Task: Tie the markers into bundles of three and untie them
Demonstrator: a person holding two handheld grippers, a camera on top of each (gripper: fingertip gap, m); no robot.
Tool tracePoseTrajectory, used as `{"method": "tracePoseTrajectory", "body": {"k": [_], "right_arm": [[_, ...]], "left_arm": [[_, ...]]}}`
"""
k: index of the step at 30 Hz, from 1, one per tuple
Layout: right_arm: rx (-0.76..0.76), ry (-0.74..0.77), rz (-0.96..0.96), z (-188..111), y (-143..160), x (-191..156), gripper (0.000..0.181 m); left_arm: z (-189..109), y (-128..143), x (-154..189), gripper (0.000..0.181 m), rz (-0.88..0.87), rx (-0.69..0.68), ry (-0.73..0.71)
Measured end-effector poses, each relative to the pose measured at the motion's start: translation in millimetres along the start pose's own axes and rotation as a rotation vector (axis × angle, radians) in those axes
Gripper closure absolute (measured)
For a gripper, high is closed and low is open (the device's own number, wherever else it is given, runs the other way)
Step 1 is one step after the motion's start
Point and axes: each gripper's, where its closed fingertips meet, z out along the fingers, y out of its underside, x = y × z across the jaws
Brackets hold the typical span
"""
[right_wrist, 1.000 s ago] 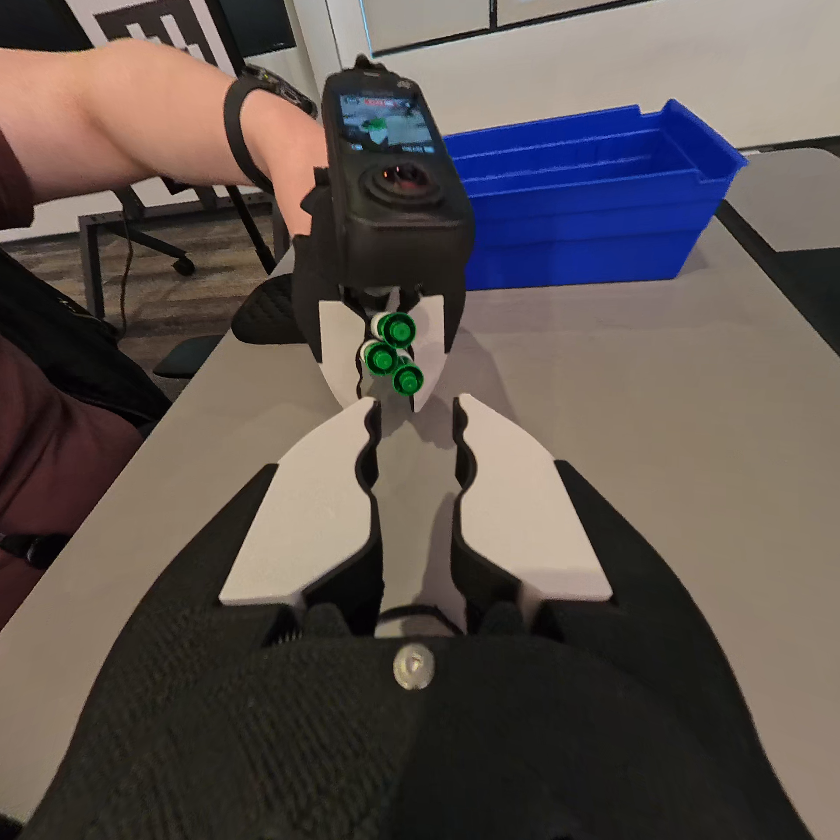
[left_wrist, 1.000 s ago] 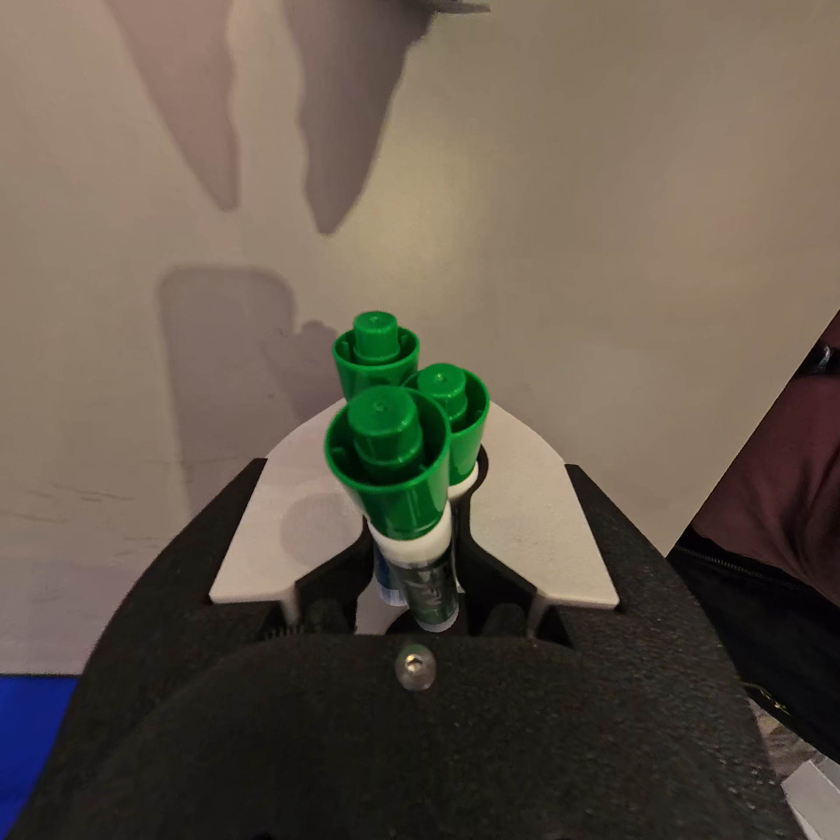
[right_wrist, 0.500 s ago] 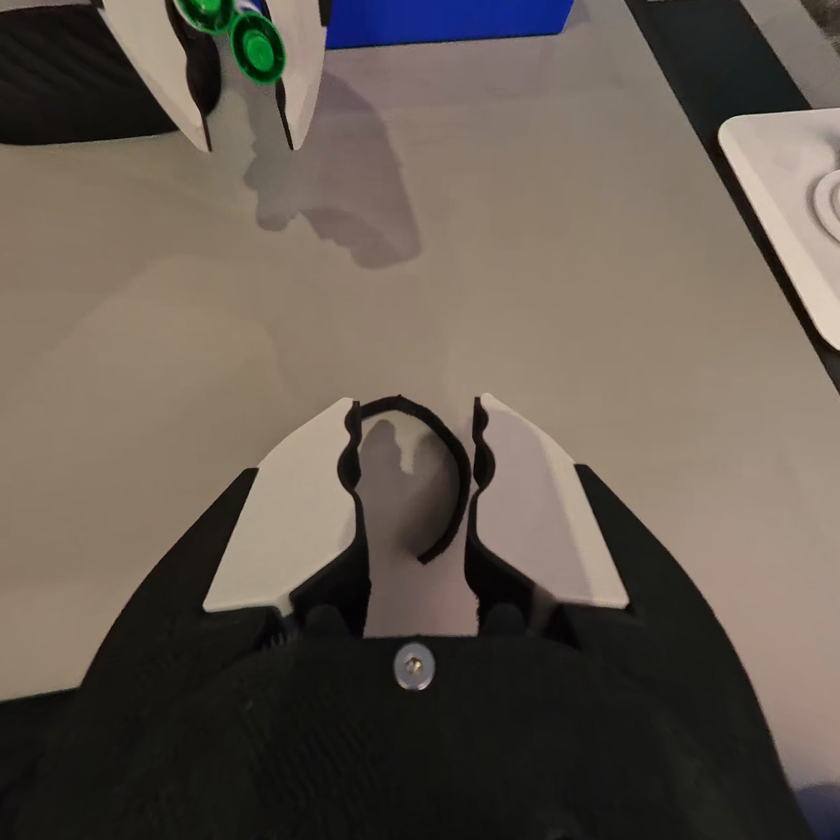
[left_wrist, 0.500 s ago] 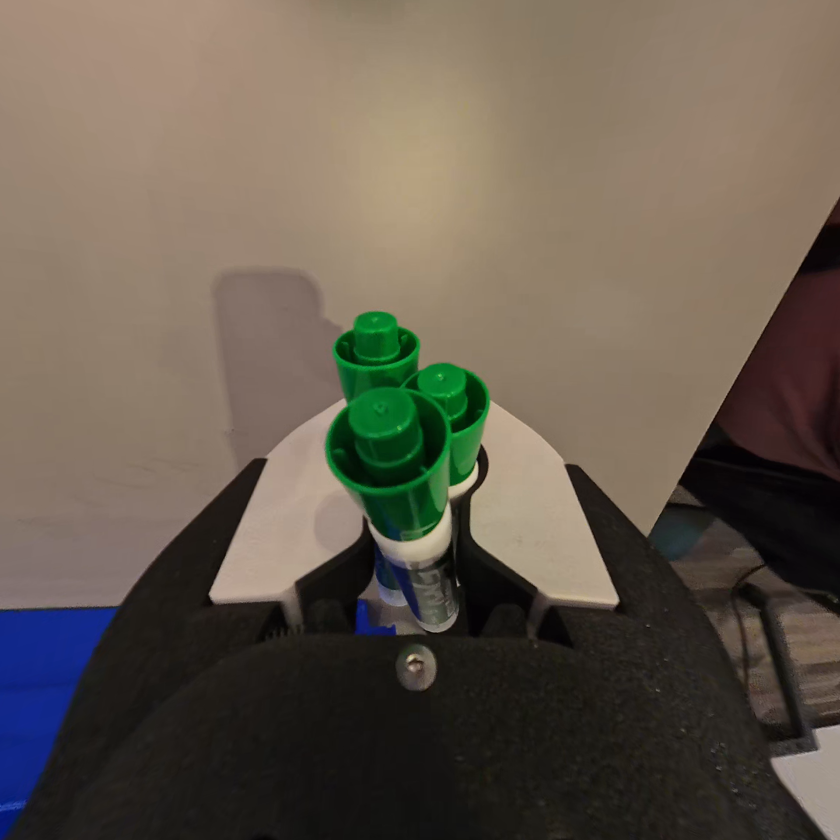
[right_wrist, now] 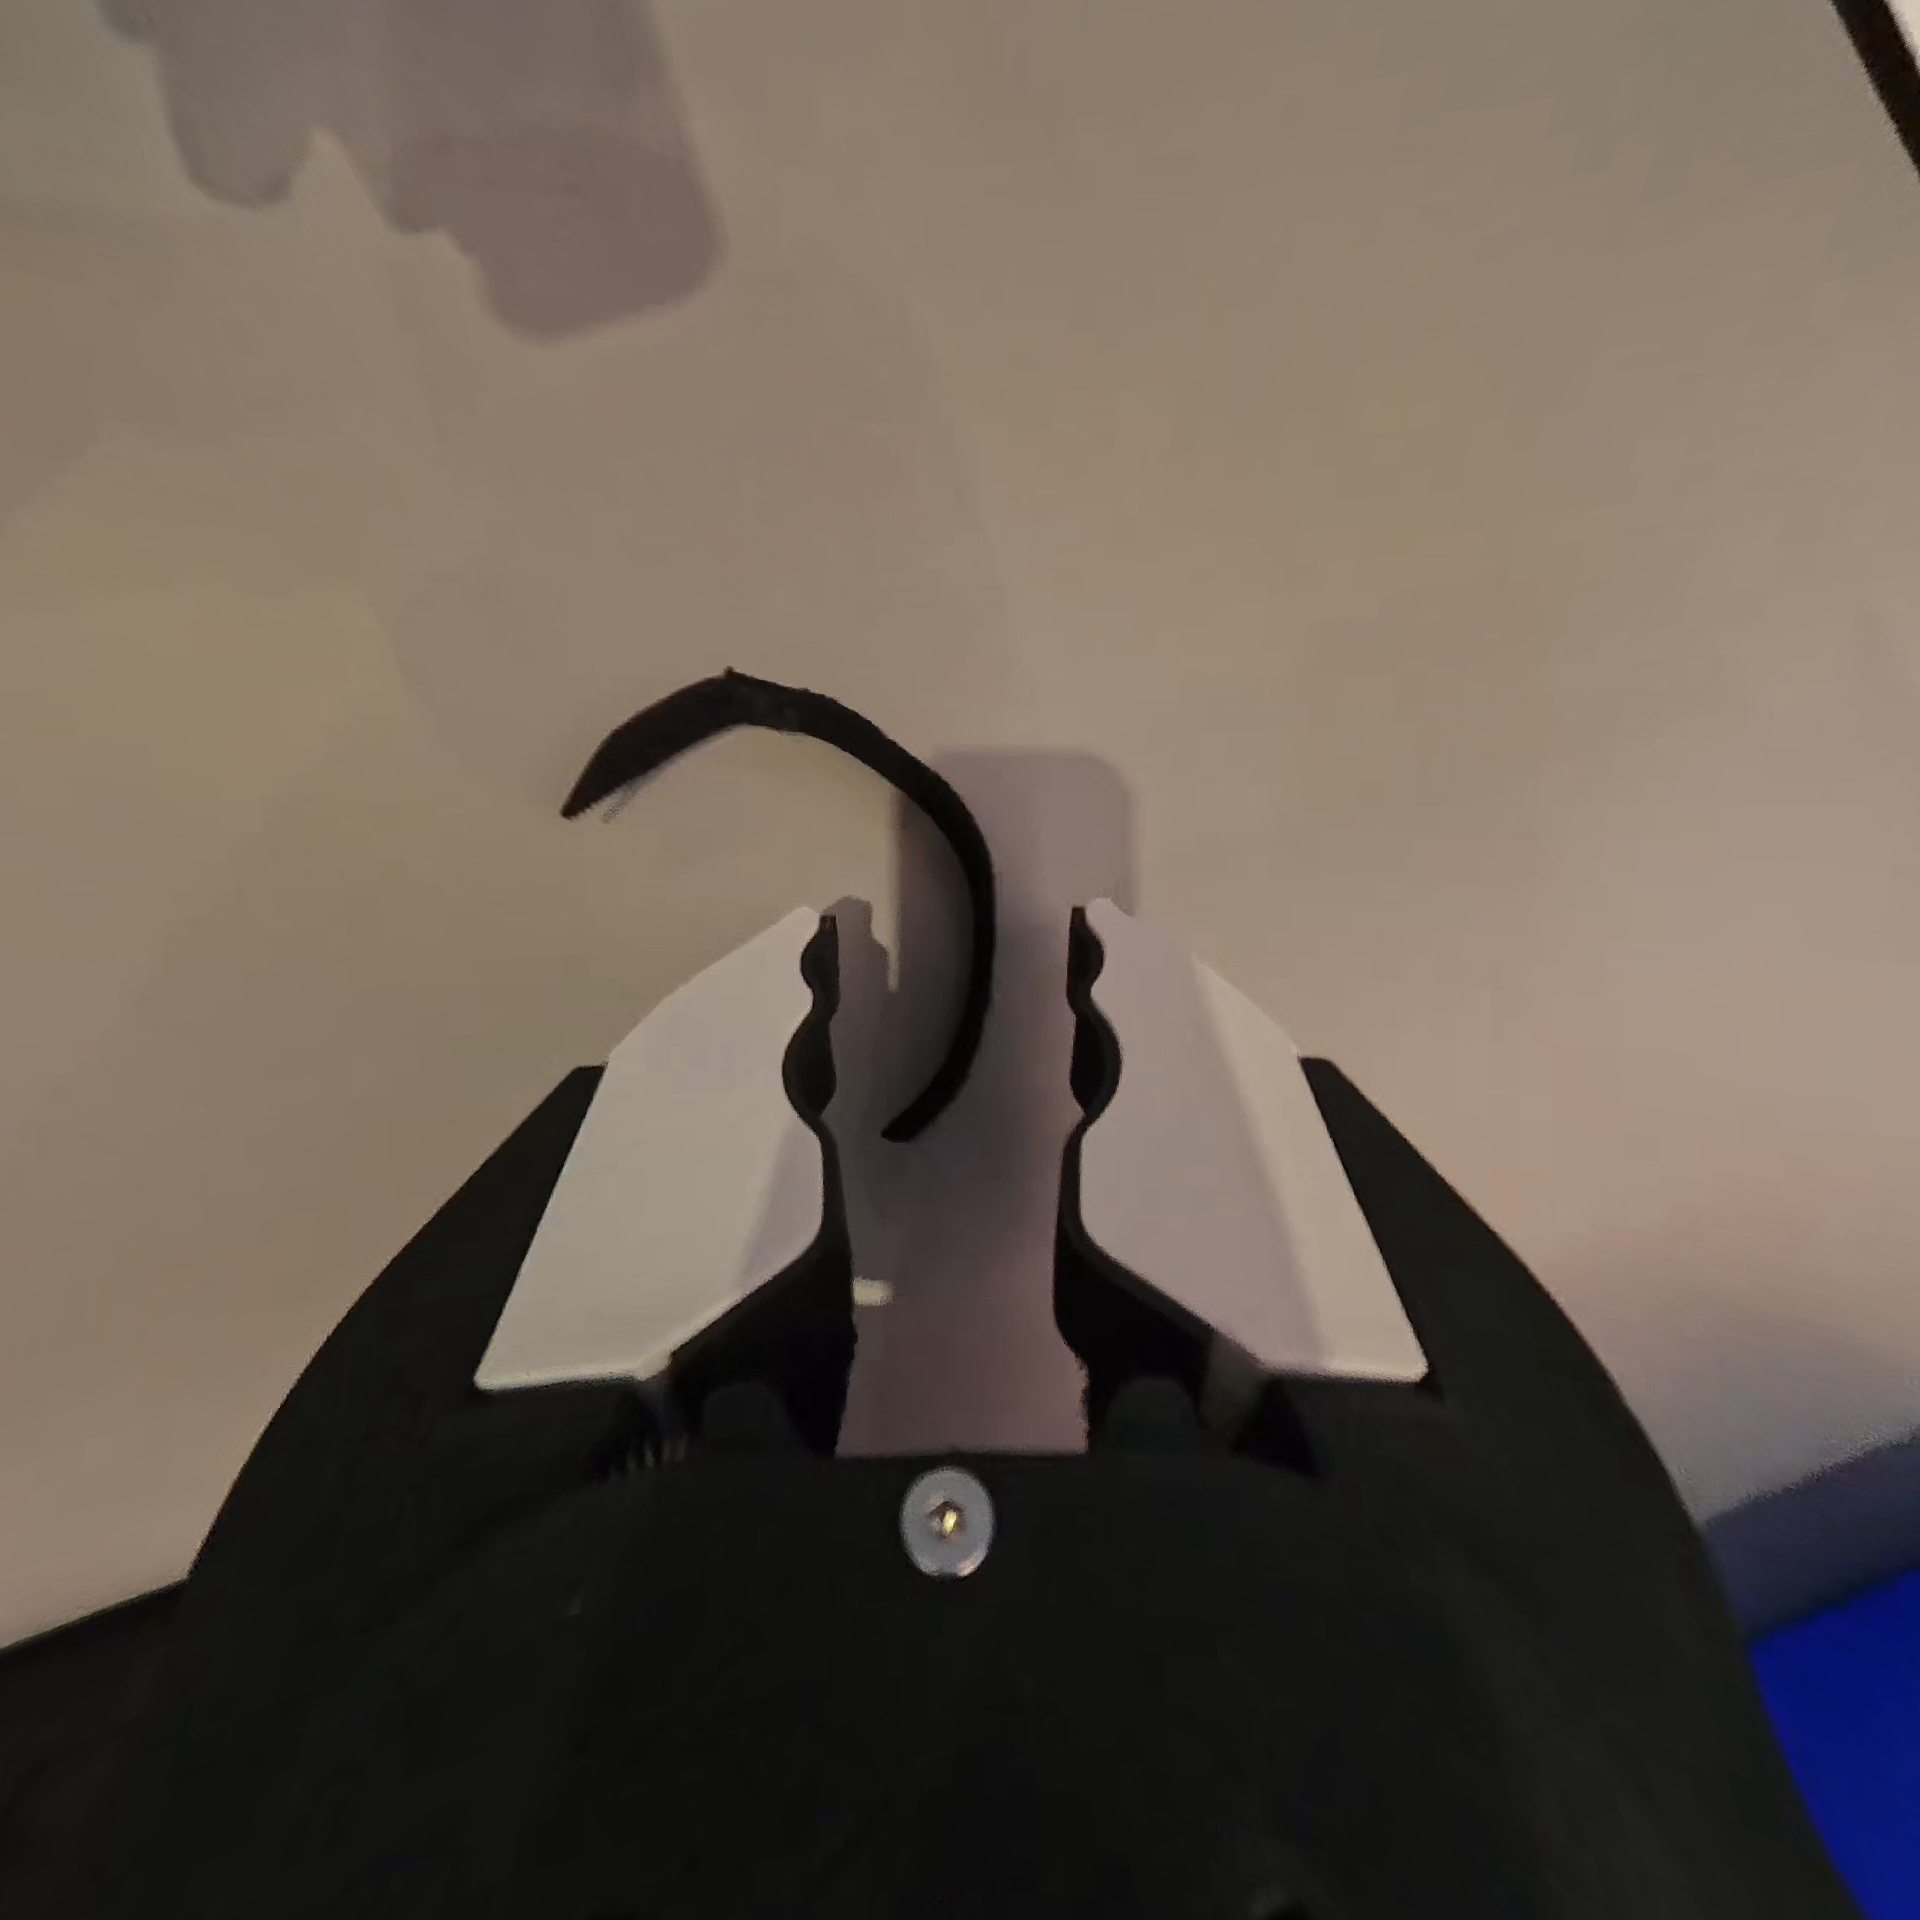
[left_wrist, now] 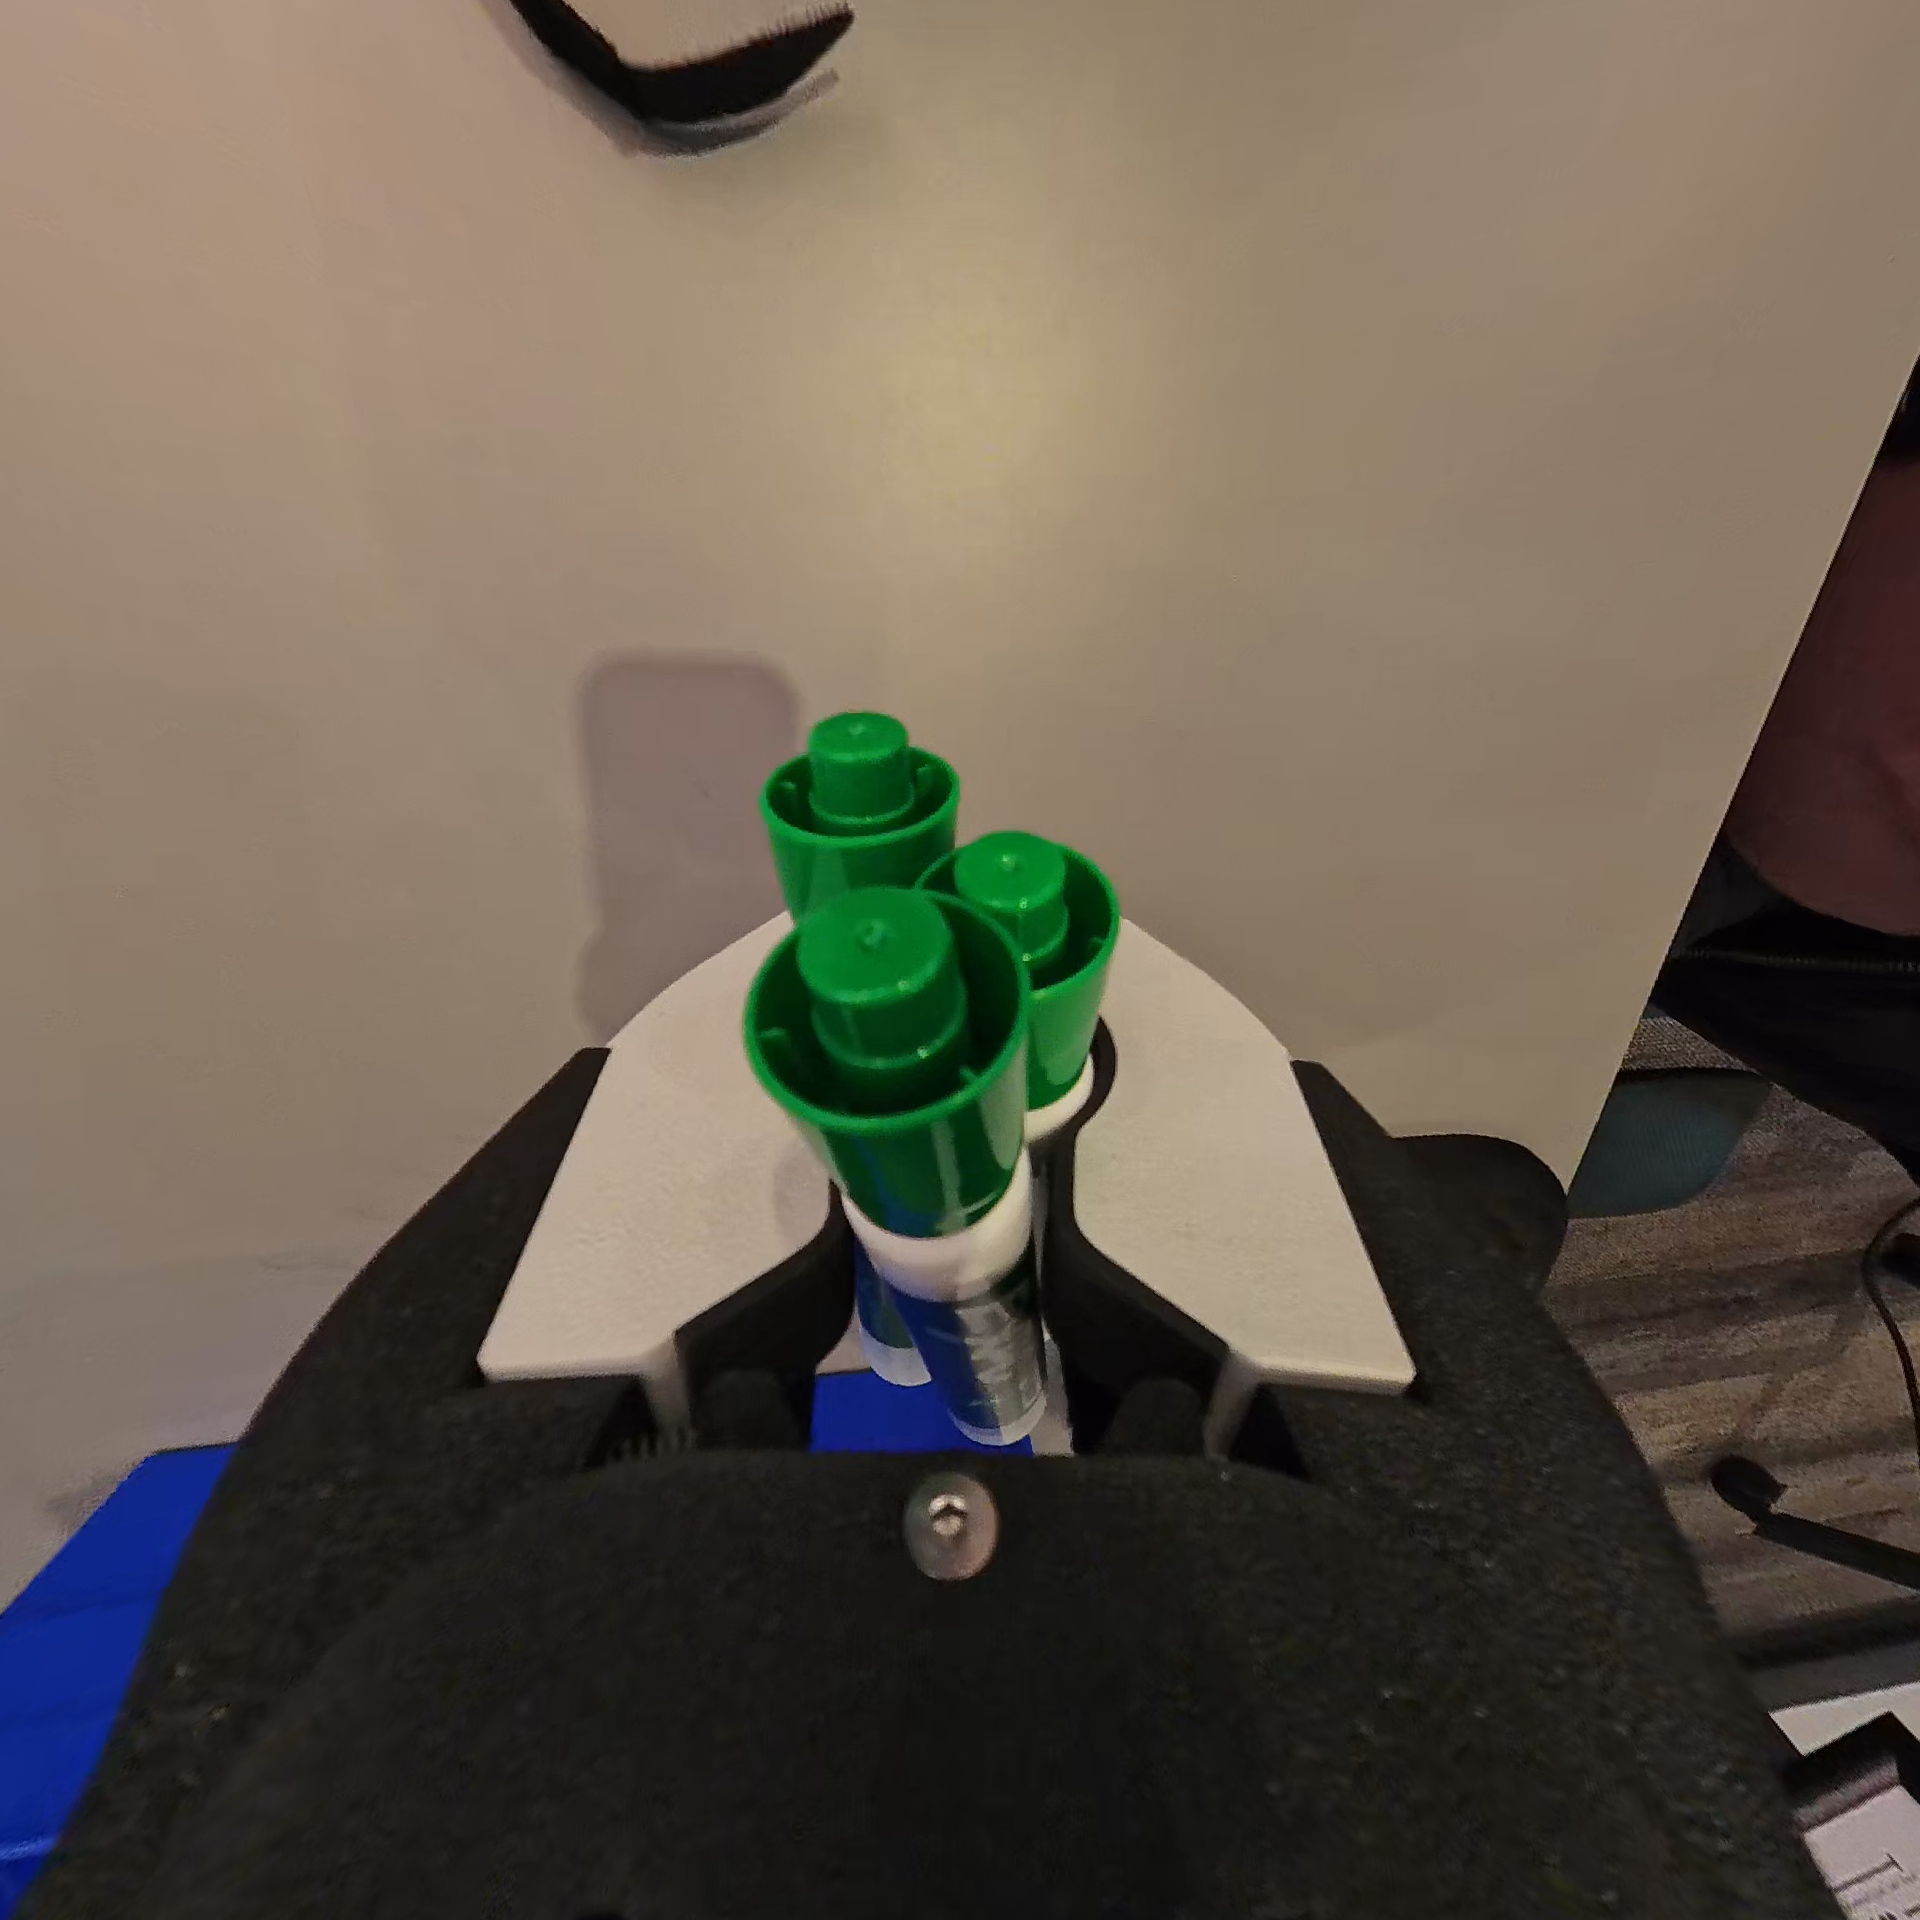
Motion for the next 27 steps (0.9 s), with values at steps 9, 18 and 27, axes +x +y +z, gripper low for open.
{"method": "tracePoseTrajectory", "body": {"k": [9, 18, 27], "right_arm": [[-0.016, -0.121, 0.1, 11.7, 9.7, -7.1, 0.177], [0.058, -0.151, 0.16, 14.5, -8.2, -12.2, 0.177], [0.179, -0.204, 0.351, 11.6, -36.6, -15.3, 0.177]], "left_arm": [[-7.7, -12.3, -7.2, 0.141, -0.068, 0.052, 0.01], [0.9, -3.6, -18.9, 0.14, -0.367, -0.003, 0.06], [2.0, -11.9, -27.2, 0.14, -0.493, 0.063, 0.066]]}}
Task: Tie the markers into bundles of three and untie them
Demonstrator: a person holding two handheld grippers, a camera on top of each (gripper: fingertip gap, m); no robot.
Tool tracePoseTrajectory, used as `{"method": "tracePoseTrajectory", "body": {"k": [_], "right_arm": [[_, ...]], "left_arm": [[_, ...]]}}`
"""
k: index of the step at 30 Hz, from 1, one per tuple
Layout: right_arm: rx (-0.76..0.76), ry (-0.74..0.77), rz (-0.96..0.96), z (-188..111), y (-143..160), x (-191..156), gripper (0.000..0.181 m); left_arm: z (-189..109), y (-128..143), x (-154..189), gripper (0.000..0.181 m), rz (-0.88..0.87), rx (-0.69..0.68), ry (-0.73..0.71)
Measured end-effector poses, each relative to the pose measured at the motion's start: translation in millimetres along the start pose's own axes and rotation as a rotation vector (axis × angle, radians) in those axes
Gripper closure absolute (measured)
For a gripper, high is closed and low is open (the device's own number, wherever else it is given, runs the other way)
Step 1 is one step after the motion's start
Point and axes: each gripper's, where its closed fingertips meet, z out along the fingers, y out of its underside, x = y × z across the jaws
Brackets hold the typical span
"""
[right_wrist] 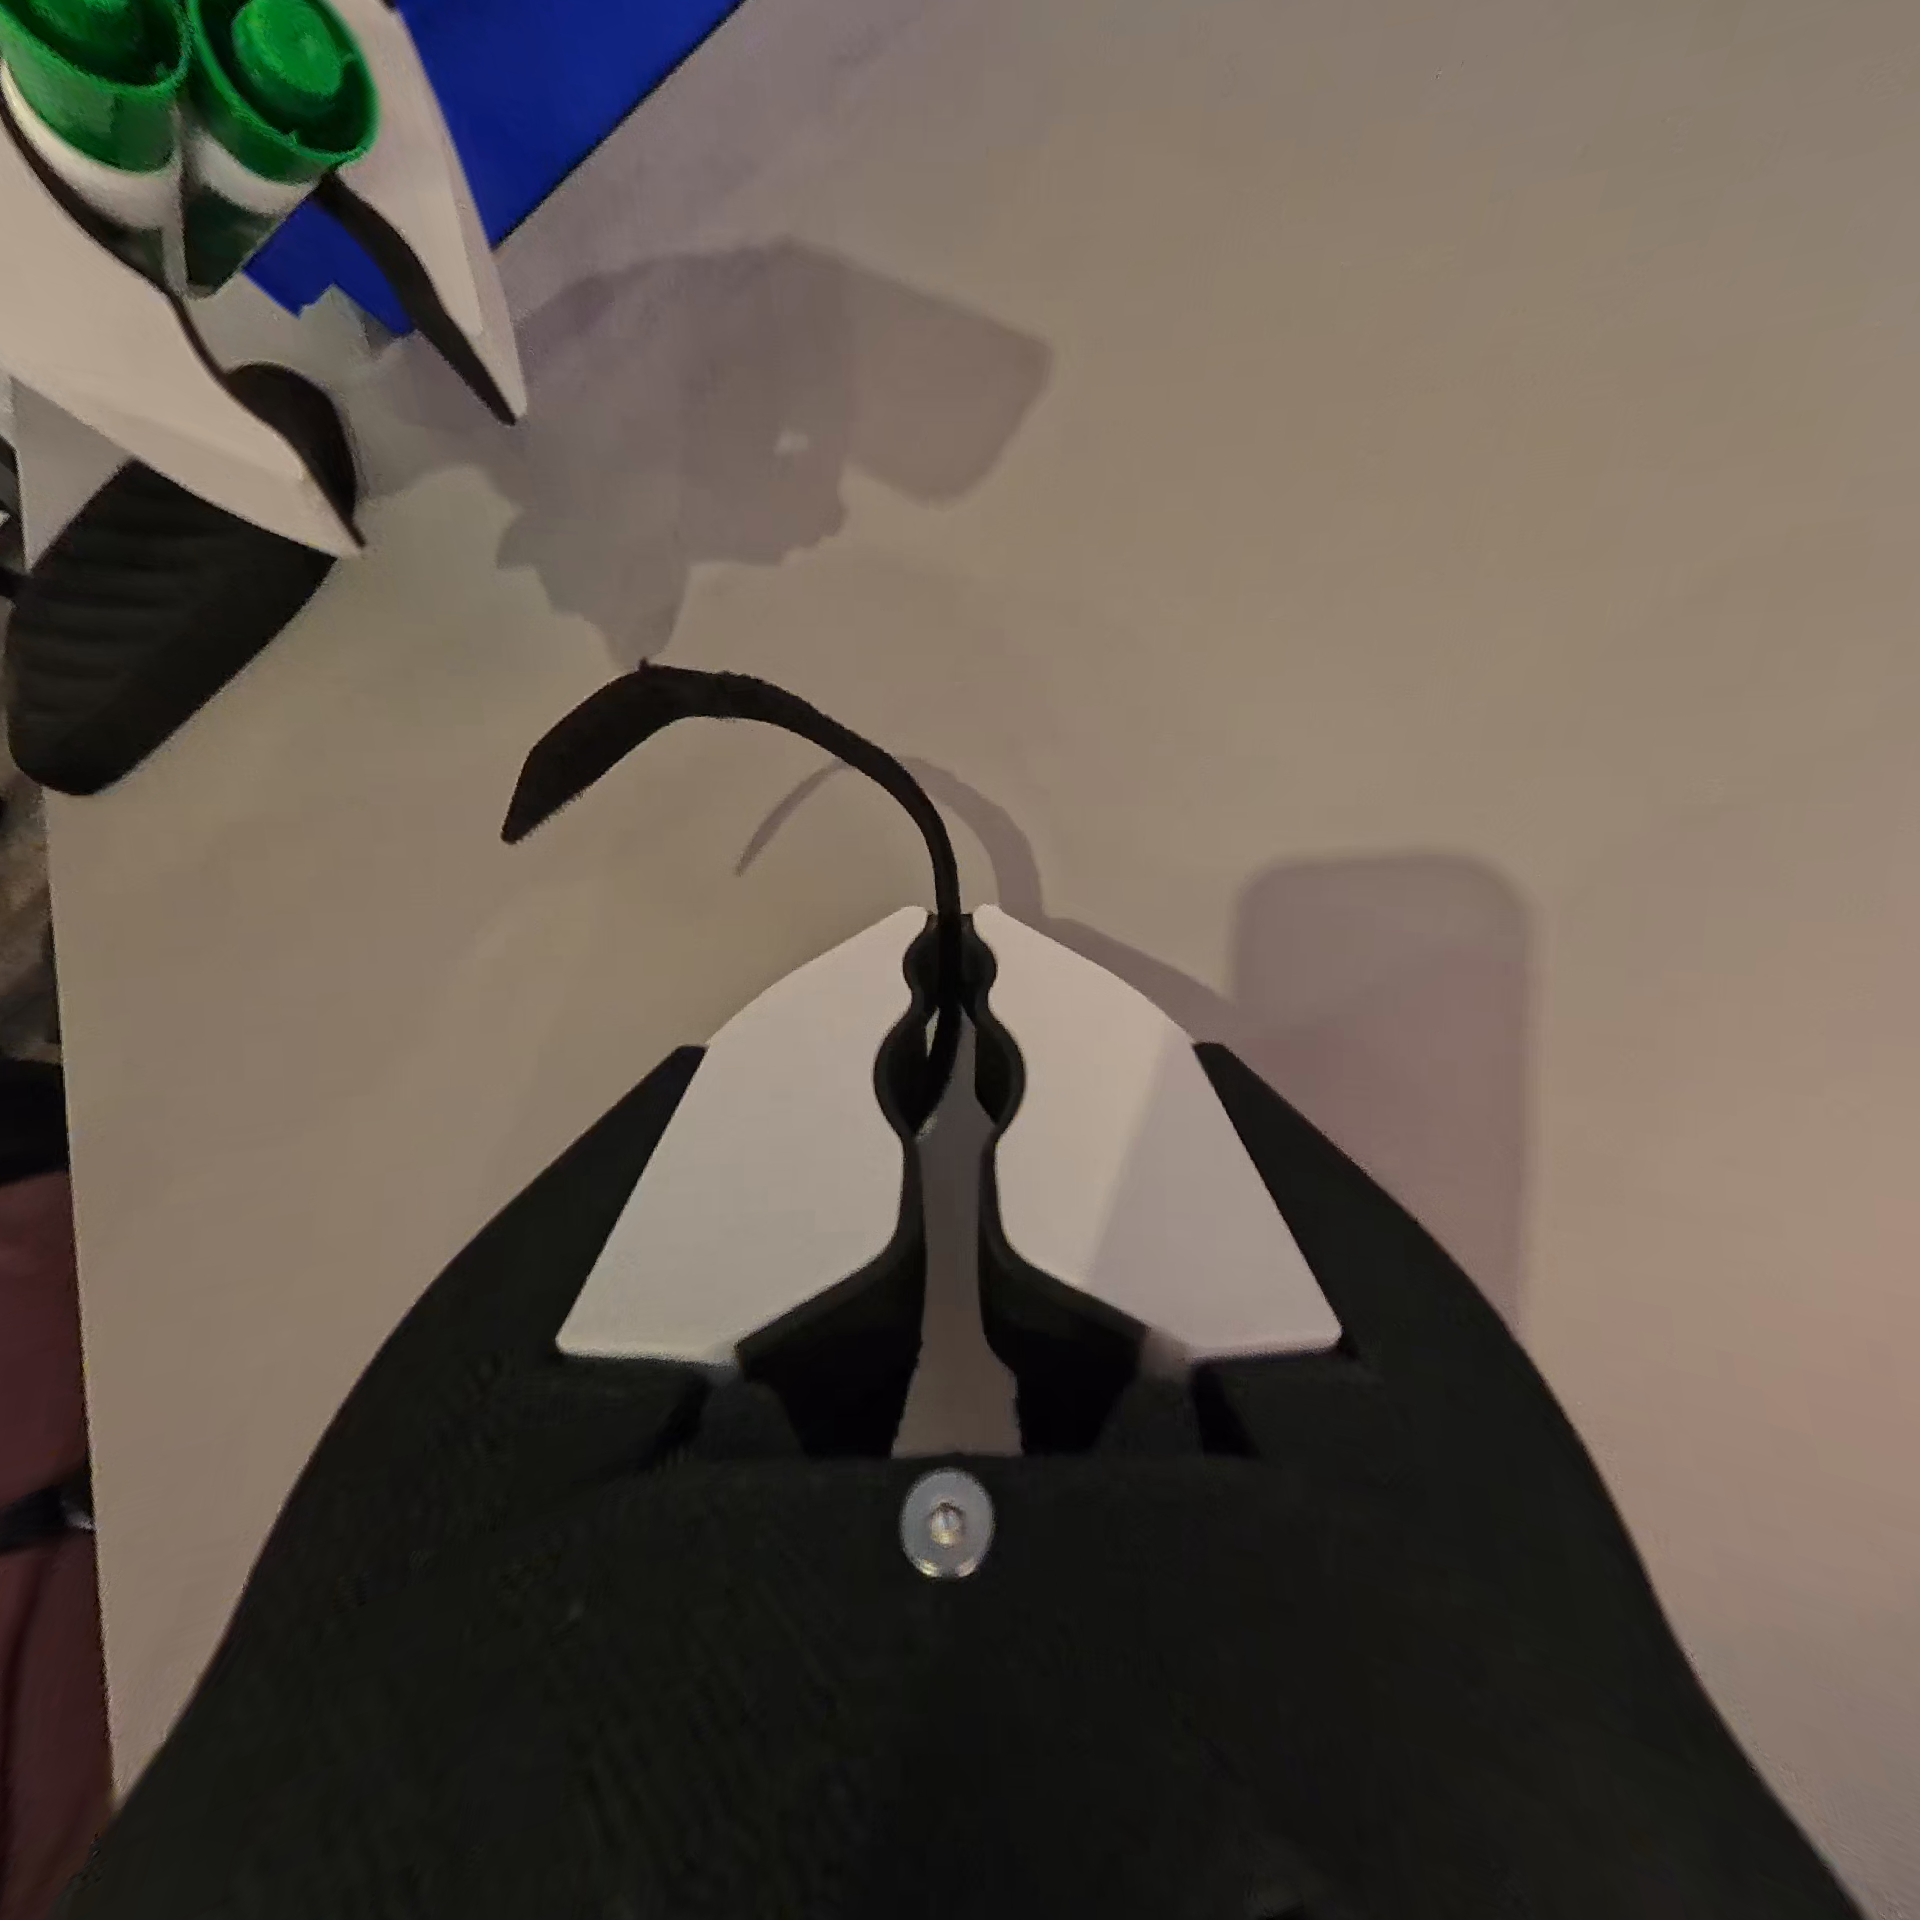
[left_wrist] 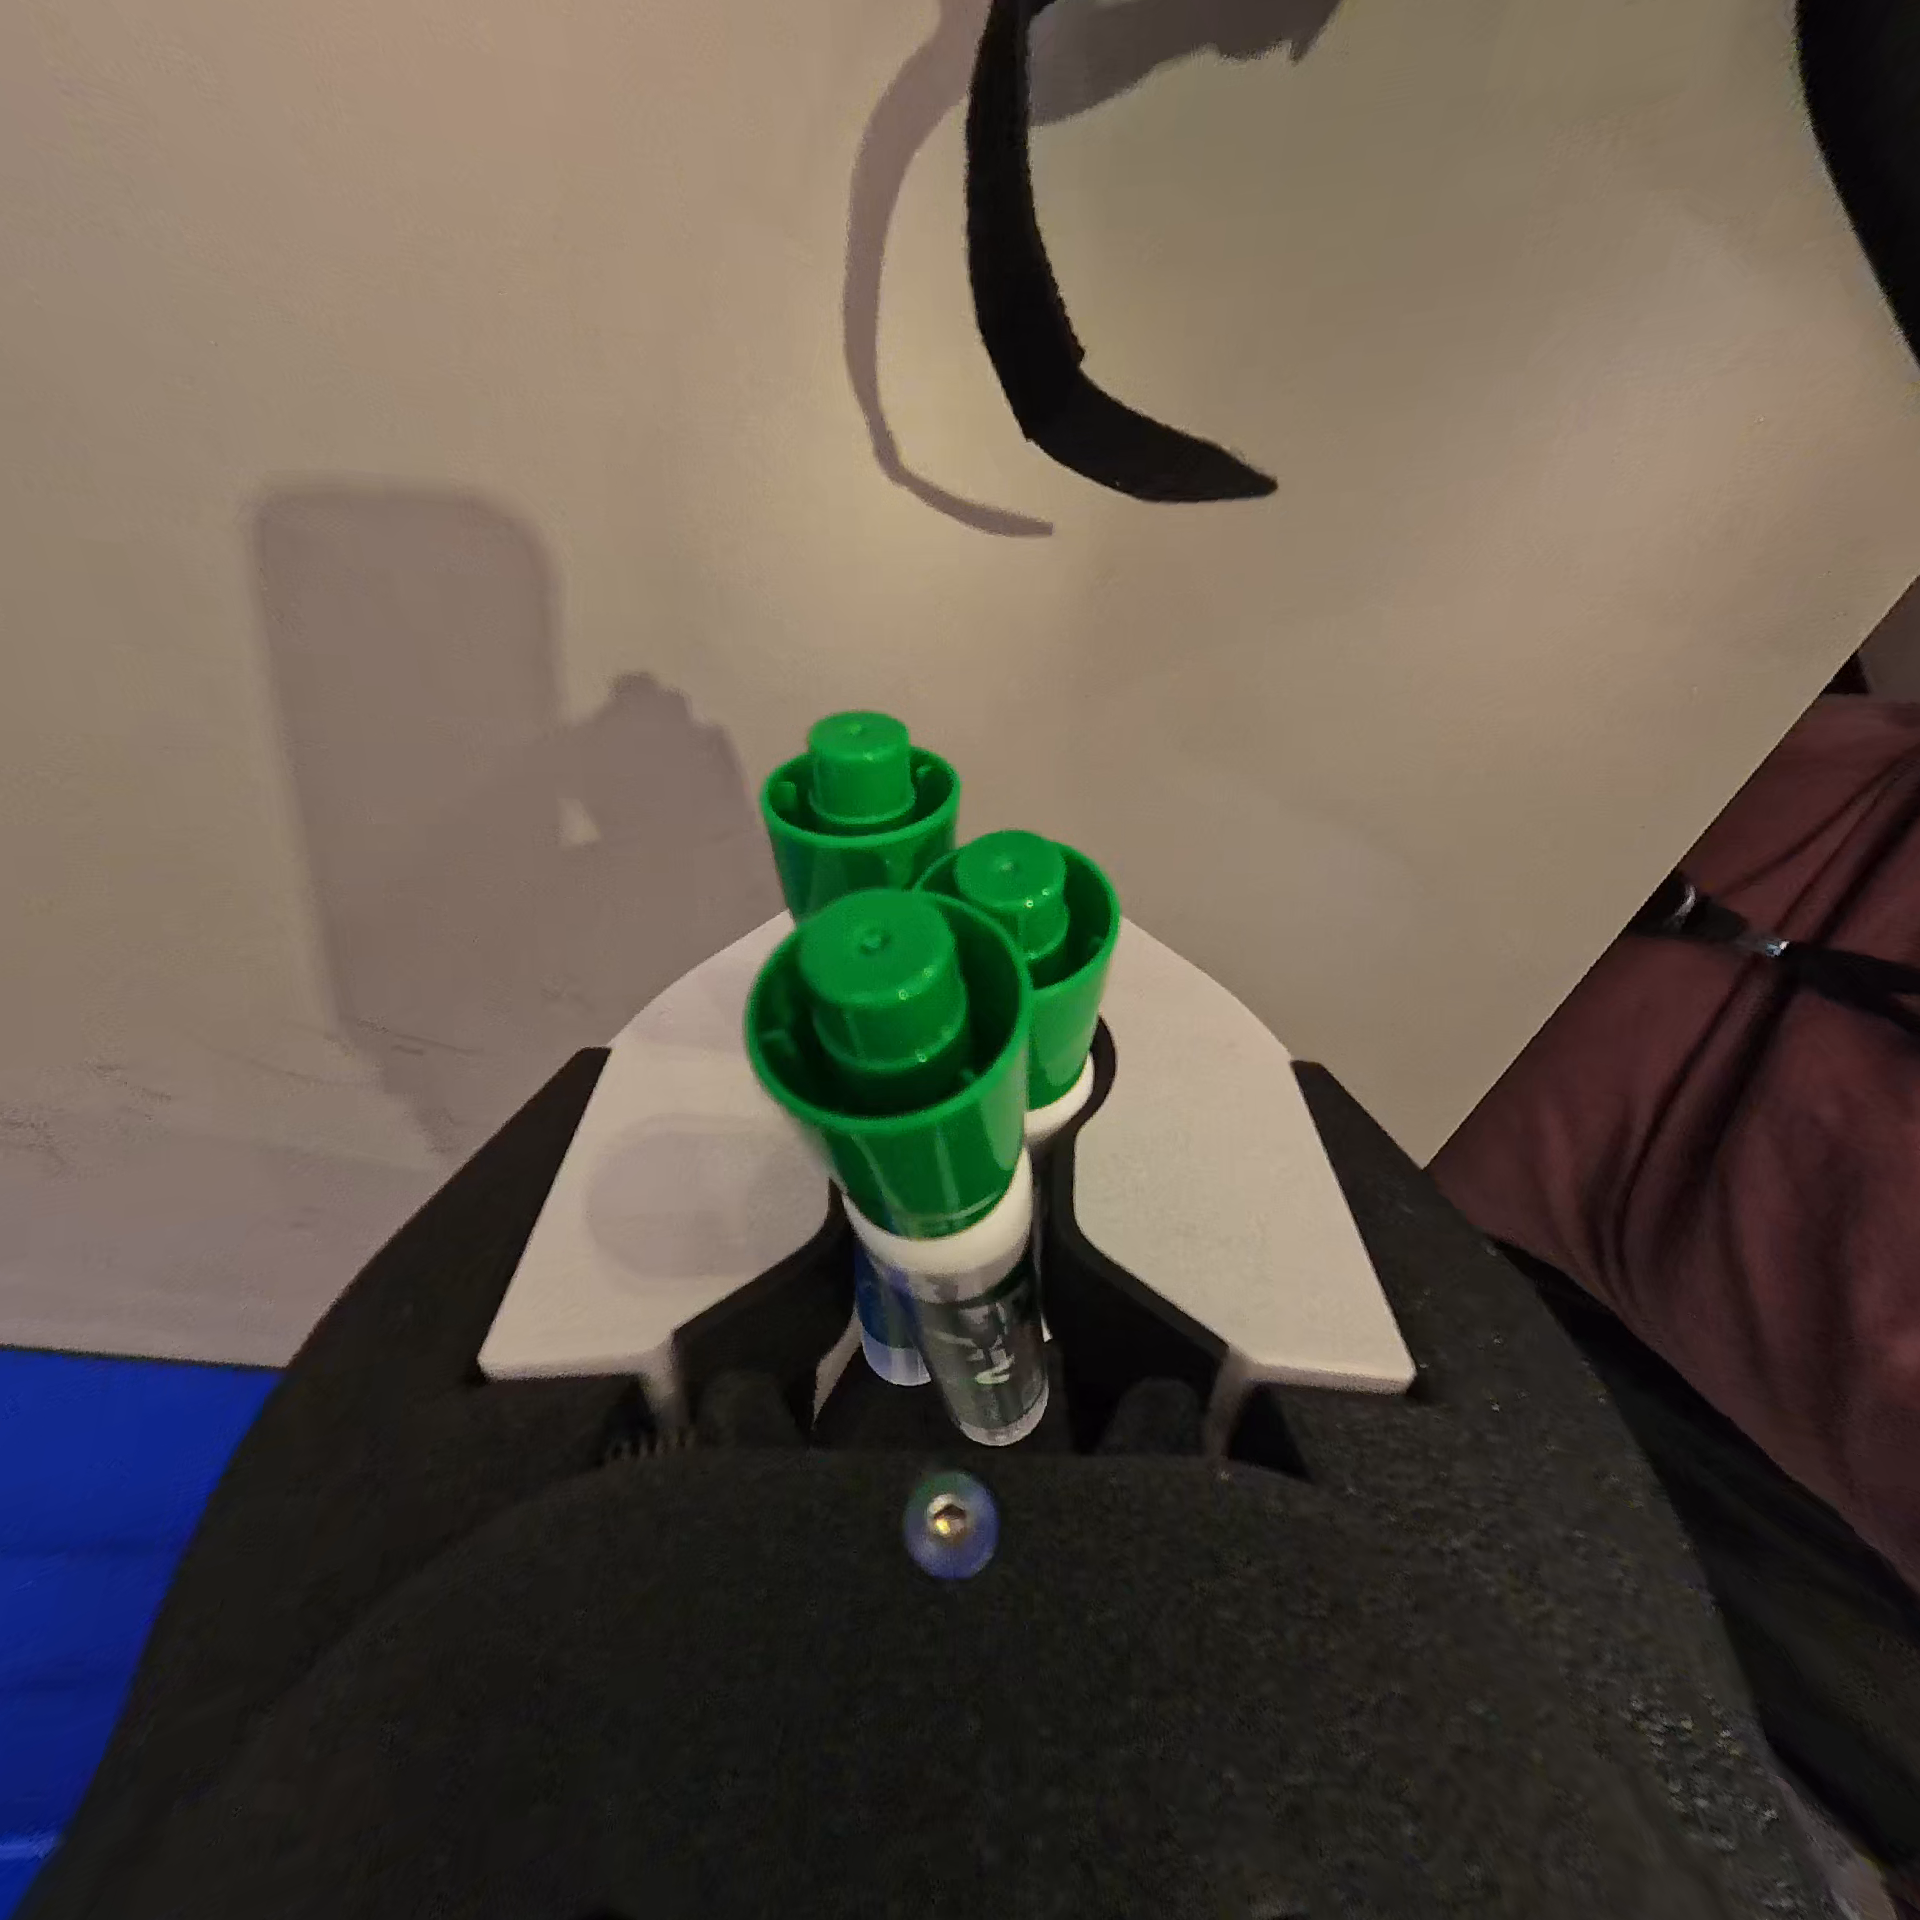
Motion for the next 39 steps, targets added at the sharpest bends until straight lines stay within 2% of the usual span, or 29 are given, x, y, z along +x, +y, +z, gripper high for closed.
{"method": "tracePoseTrajectory", "body": {"k": [5, 9, 13, 15, 16, 18, 20, 22, 24, 26, 28, 32, 39], "right_arm": [[0.035, 0.0, 0.062, 0.7, -4.7, 3.1, 0.177], [-0.042, 0.129, 0.052, 1.6, 9.9, 23.9, 0.177], [-0.084, 0.106, 0.035, 7.5, 19.3, 24.4, 0.174], [-0.056, 0.107, 0.018, 6.2, 14.0, 24.6, 0.146], [-0.024, 0.108, 0.003, 2.8, 7.6, 23.8, 0.14], [0.133, 0.103, -0.056, -10.0, -20.4, 16.2, 0.125], [0.367, 0.047, -0.115, -30.4, -57.6, -7.0, 0.122], [0.603, -0.096, -0.121, -52.3, -89.1, -42.7, 0.119], [0.815, -0.26, -0.038, -69.3, -111.4, -71.4, 0.116], [0.929, -0.427, 0.069, -75.9, -122.5, -90.5, 0.119], [0.93, -0.5, 0.065, -73.9, -125.1, -101.7, 0.122], [0.838, -0.431, -0.164, -67.7, -116.3, -110.8, 0.134], [0.748, -0.598, -0.119, -59.1, -108.5, -122.8, 0.148]], "left_arm": [[-2.0, 0.6, 7.9, 0.14, 0.051, -0.026, 0.0], [-1.3, -0.3, 15.4, 0.14, 0.095, -0.04, 0.005], [-4.3, -4.1, 22.1, 0.14, 0.118, -0.026, 0.016], [-8.3, -5.9, 24.8, 0.14, 0.124, -0.015, 0.017], [-10.6, -6.6, 25.9, 0.14, 0.123, -0.012, 0.017], [-15.5, -9.4, 28.2, 0.14, 0.113, 0.005, 0.016], [-19.8, -13.8, 32.5, 0.14, 0.097, 0.03, 0.028], [-22.6, -17.7, 36.0, 0.14, 0.092, 0.047, 0.031], [-24.5, -22.4, 40.2, 0.14, 0.098, 0.062, 0.034], [-25.3, -23.9, 45.6, 0.14, 0.101, 0.051, 0.051], [-25.4, -22.0, 45.3, 0.14, 0.123, 0.018, 0.03], [-22.4, -11.9, 49.5, 0.14, 0.186, -0.065, 0.016], [-9.1, -10.5, 64.4, 0.141, 0.291, -0.139, 0.006]]}}
